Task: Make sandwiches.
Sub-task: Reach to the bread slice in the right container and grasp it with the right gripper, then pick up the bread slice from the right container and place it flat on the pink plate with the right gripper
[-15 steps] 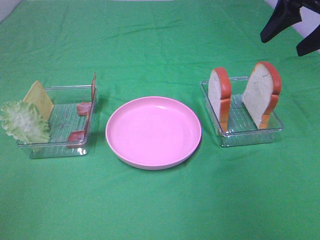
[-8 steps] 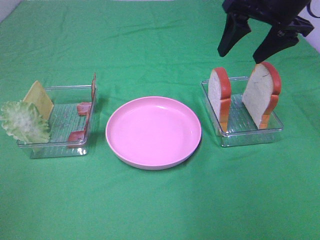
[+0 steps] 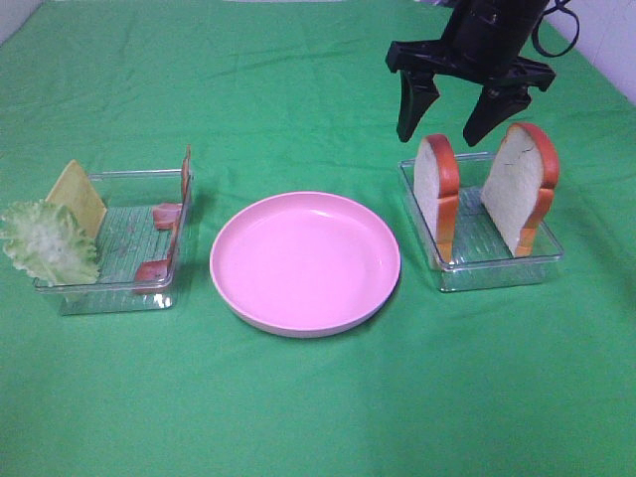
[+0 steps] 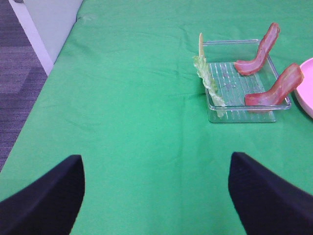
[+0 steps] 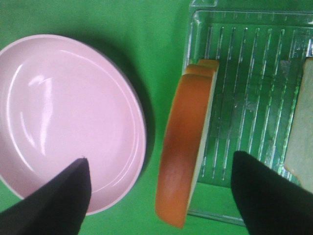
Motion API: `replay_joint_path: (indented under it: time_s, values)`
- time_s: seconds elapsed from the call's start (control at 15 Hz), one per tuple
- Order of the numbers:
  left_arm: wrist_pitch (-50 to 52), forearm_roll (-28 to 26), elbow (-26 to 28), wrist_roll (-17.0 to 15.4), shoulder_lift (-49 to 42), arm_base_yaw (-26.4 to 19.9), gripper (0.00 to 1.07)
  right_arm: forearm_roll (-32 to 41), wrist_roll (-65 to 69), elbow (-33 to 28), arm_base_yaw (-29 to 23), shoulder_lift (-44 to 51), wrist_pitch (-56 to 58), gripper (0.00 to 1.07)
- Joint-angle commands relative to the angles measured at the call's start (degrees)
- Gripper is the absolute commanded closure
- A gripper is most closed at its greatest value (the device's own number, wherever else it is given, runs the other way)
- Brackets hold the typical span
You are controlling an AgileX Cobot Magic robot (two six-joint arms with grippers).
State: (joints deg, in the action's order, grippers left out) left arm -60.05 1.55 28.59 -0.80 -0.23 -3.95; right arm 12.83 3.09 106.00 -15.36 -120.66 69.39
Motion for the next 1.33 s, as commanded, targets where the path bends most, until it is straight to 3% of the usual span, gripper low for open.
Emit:
replay_joint_path:
  time_s: [0.07,0.13,0.2,0.47,0.53,1.0,1.07,1.13,1.33]
  values:
    - [0.2,0.2,-0.1,-0.1,-1.4,0.2,0.3,-2.2,0.7,0.3,-0.1,-3.3,4.2,0.33]
    - [0.2,0.2,-0.1,-0.1,-1.4,0.2,0.3,-2.2,0.7,0.3,-0.1,-4.5,4.2,0.34]
    - [0.2,0.2,-0.1,-0.1,-1.4,0.2,0.3,-2.2,0.7,0.3,-0.1,-6.0,4.2,0.42]
    - [0.2,0.2,-0.1,-0.1,-1.4,0.2,0.3,-2.9,1.7,0.9,-0.1,-6.3,4.5,1.01]
    - [0.2,0.2,-0.1,-0.1,-1.4,0.2,0.3,-2.8,1.7,1.0,-0.1,-6.1,4.5,1.07]
    - [0.2,0.2,-0.1,-0.1,-1.4,0.2,0.3,-1.2,1.7,1.5,-0.1,2.6,4.5,1.07]
    - [0.2,0.2,-0.1,-0.1,-1.4,0.2,0.3,1.1,1.7,1.5,-0.1,4.6,4.5,1.07]
    - [0.2,0.2,-0.1,-0.1,-1.4,0.2,0.3,9.0,-1.2,1.4,-0.1,6.6,4.5,1.07]
    - [0.2,0.2,-0.1,-0.1,-1.4,0.2,0.3,23.4,-7.8,1.3,-2.1,4.9,4.5,1.07]
